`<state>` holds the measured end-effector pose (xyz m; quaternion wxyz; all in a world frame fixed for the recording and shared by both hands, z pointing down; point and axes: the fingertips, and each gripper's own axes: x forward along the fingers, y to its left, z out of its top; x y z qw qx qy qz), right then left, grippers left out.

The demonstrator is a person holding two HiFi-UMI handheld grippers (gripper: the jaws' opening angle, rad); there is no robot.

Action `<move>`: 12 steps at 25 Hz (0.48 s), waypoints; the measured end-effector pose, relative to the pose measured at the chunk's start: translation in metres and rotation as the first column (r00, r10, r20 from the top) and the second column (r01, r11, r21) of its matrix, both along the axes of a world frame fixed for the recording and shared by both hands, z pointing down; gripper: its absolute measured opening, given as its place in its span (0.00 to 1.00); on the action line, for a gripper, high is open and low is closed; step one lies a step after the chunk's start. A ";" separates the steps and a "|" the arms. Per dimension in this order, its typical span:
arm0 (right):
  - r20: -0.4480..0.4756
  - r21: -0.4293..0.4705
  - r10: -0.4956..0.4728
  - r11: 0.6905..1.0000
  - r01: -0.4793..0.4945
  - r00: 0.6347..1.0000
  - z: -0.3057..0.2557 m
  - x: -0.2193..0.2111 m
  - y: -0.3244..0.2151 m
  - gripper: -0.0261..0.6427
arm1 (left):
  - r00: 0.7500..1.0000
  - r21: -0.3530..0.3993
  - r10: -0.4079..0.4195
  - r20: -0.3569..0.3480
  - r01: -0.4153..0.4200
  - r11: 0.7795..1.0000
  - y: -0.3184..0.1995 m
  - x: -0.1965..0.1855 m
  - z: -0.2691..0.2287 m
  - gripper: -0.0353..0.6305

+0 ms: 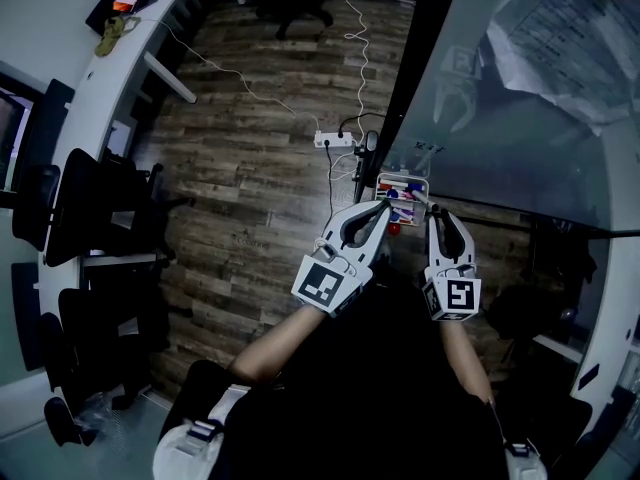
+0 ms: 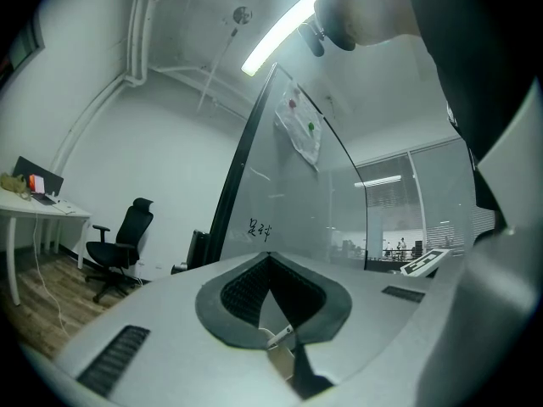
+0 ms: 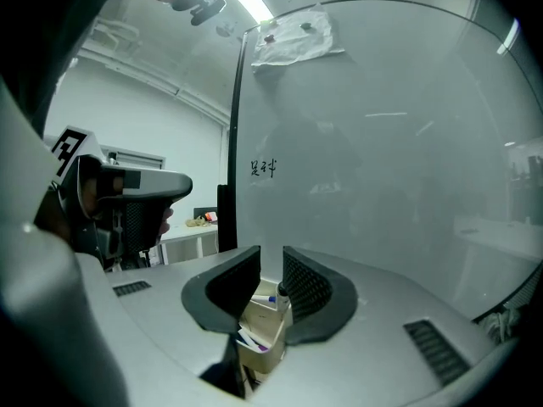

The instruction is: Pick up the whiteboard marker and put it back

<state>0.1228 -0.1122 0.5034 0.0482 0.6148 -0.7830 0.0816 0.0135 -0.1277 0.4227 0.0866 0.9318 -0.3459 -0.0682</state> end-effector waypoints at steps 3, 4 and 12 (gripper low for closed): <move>0.014 0.020 0.025 0.999 -0.025 1.000 -0.007 0.004 0.007 0.17 | 1.000 -0.003 0.011 -0.007 -0.011 1.000 0.007 -0.001 0.001 0.06; 0.017 0.028 0.029 0.999 -0.029 0.999 -0.011 0.004 0.009 0.17 | 1.000 -0.002 0.014 -0.008 -0.014 1.000 0.008 -0.002 0.001 0.06; 0.024 0.054 0.081 0.995 -0.082 0.996 -0.029 0.003 0.031 0.06 | 0.999 0.012 0.044 -0.003 -0.044 0.999 0.026 -0.004 0.000 0.06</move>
